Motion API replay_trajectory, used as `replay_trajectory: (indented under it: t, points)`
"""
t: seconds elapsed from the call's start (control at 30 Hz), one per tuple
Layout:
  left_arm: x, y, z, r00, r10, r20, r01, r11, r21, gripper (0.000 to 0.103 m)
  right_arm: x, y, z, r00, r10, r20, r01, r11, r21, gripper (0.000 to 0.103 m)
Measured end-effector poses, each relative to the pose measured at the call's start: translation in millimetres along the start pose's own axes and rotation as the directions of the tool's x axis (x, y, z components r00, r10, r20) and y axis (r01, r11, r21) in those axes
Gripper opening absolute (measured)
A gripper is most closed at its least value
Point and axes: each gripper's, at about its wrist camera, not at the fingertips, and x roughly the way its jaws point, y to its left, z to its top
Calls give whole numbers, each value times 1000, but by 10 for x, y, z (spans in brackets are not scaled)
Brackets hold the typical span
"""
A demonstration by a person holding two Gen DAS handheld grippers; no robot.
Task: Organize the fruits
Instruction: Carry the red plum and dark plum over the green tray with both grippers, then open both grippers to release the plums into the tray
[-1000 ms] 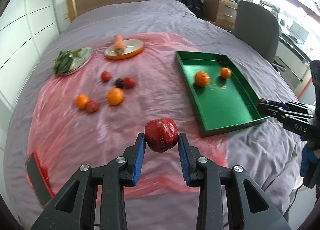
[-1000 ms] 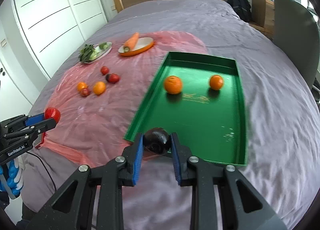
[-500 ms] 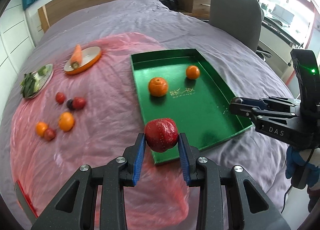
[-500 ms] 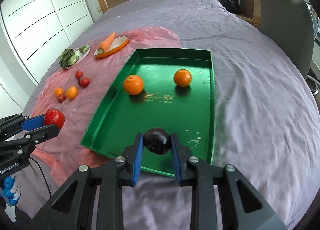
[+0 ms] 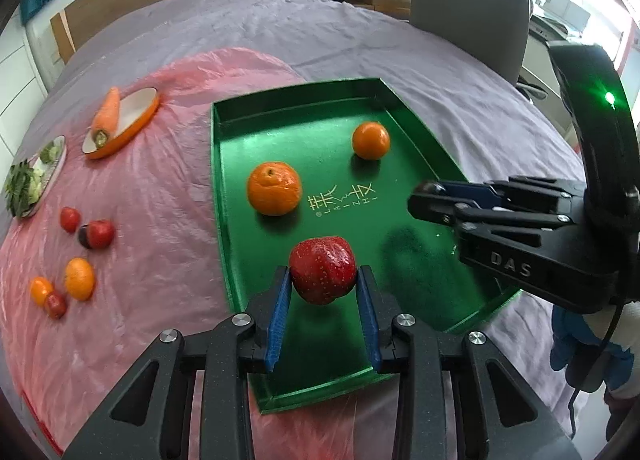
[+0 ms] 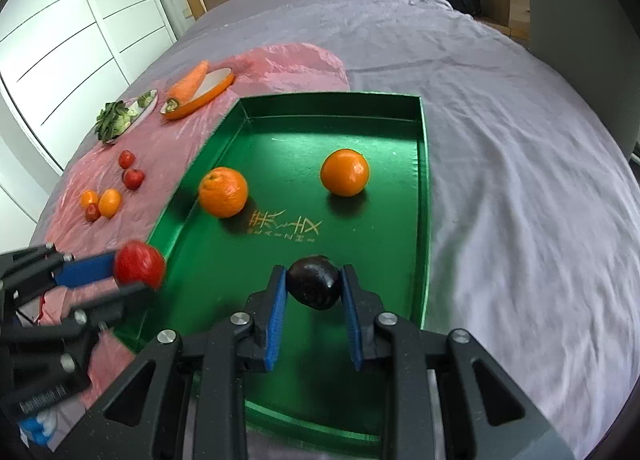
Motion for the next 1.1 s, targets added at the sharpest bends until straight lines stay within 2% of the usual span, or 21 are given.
replay_trajectory:
  t: [0.37,0.63,0.67,0.73,0.8,1.1]
  points:
    - [258,22,42,999,2,-47,-2,1000,-11,29,331,-61,75,998,-39,-40,39,999,-2,17]
    - [322,60,49,997,9,-74,-11,1000,-23,29,359,-74,48,998,-54,-44,55,998,6,18]
    - [325,62,49,997,7,-78,-9,1000,-23,33,359,-79,50,998,-54,-45,55,998,13,19]
    - [296,71,52,997,15,-69,-17,1000,-24,40,361,-79,50,997,-63,-50,64,998,19,31]
    - [264,88,63,998,20,-61,-22,999,-27,45,346,-92,41,996,-74,-52,75,997,24,72]
    - [-82,184,64,1000,26,-11,-27,998,-50,48,-15,-40,61,996,-94,-4,94,995,35,75]
